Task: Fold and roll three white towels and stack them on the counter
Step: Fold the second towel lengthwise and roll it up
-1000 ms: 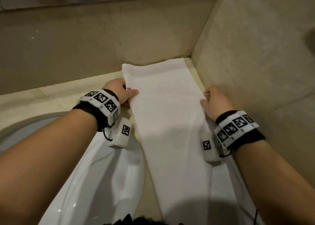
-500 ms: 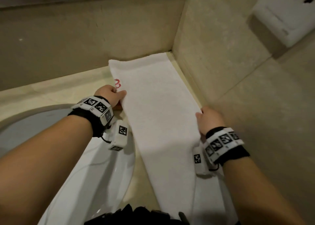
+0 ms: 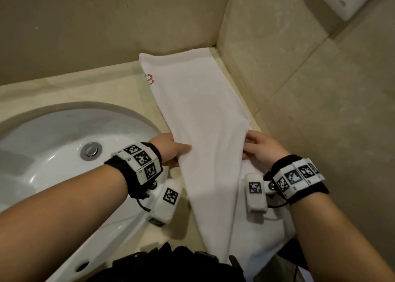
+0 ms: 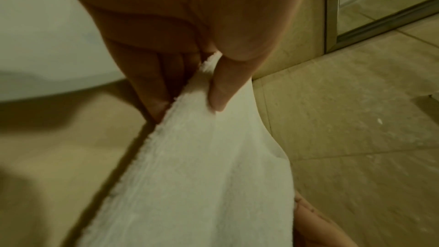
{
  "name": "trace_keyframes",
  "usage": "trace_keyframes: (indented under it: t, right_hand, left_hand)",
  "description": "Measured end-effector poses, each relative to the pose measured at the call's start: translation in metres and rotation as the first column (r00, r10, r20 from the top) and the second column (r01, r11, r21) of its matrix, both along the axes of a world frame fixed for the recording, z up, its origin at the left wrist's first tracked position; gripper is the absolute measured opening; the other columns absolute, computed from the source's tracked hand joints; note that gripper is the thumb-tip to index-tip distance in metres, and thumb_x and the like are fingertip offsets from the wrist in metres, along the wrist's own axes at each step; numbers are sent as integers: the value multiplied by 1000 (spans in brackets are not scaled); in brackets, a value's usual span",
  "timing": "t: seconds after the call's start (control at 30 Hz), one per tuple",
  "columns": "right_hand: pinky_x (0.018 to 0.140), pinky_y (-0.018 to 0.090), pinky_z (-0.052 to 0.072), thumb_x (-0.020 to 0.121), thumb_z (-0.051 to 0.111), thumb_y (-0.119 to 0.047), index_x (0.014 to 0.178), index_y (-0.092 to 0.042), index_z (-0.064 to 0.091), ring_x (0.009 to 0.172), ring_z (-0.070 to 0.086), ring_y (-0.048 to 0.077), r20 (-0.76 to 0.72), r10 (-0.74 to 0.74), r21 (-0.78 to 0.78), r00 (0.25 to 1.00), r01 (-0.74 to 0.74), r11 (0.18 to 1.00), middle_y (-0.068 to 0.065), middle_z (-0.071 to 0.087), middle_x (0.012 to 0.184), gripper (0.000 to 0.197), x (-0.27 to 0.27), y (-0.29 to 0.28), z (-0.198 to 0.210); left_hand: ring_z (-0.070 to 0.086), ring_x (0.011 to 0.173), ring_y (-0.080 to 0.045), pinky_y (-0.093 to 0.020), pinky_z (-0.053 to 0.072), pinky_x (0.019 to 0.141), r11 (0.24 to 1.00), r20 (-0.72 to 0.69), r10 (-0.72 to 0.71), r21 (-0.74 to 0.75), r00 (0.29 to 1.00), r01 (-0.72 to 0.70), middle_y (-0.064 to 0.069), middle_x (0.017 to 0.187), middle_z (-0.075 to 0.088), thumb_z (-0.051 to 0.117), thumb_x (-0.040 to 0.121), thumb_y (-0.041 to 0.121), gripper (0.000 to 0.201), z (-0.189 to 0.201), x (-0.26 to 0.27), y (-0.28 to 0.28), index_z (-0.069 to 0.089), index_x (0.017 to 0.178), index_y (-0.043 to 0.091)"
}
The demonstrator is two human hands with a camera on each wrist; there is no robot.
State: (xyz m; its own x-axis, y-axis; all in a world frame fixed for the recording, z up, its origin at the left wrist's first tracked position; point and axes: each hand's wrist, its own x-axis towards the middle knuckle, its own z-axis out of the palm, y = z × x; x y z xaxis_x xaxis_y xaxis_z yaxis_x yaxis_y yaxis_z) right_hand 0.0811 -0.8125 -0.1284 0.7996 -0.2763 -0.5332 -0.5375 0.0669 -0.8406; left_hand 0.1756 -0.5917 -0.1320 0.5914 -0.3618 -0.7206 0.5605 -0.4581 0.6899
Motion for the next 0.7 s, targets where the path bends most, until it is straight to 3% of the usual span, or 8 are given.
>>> trace_keyframes:
  t: [0.23,0.3,0.37,0.4,0.47,0.53,0.6,0.7]
  right_hand:
    - [62,26,44,88,52,-5,70,-12,54,60,48,20,70,-63,15,996,62,998,9,54,69,20,-3,5,-2]
    - [63,31,42,91,50,-14,70,-14,50,64,51,23,15,-78,-256,997,80,963,7,55,69,21,-4,-1,1]
    - [66,30,36,92,46,-23,82,-11,51,78,55,28,-142,-78,-683,987,-40,729,12,58,81,16,-9,-11,4]
    - [69,31,35,92,44,-23,91,-7,52,87,57,33,-208,-99,-785,973,-105,611,19,60,92,18,-11,-14,6]
    - [72,33,38,91,42,-21,100,-2,53,97,57,38,-262,-96,-825,960,-172,538,24,61,104,23,-17,-14,7]
    - [73,32,37,92,43,-23,91,-6,54,93,57,34,-232,-68,-790,970,-147,595,19,61,93,20,-22,-12,4]
    - [72,30,35,93,44,-31,77,-14,52,81,53,26,-119,-34,-634,992,-50,771,8,55,78,24,-29,-9,1]
    - [74,34,42,89,52,-34,76,-24,59,74,54,20,-4,0,-336,1000,-1,942,-1,59,74,18,-49,3,-2]
  left_hand:
    - [65,71,-17,-20,56,51,999,-15,33,-17,999,-34,-1,83,68,65,83,15,5,1,-12,1,60,85,16]
    - [66,73,-20,-24,58,59,1000,-19,8,11,1000,-8,-4,84,69,66,82,16,8,1,-18,1,61,87,14]
    - [65,75,-25,-29,58,63,998,6,-20,58,1000,20,-9,86,67,66,82,17,15,0,-23,2,59,91,9]
    - [64,72,-25,-29,58,61,996,35,-35,89,999,32,-11,85,65,66,82,18,15,0,-25,3,58,89,8]
    - [62,66,-23,-26,57,56,991,88,-49,128,995,37,-12,84,64,65,83,19,16,2,-26,7,57,89,6]
    - [66,74,-29,-31,60,65,989,106,-38,144,994,23,-17,93,66,64,84,19,25,3,-23,14,58,100,1]
    - [66,89,-33,-36,59,74,989,81,-1,145,997,-11,-20,105,66,64,85,17,32,5,-19,24,57,110,-2]
    - [64,84,-30,-28,58,65,993,56,50,106,997,-56,-20,110,64,61,85,10,29,9,-16,38,56,110,-3]
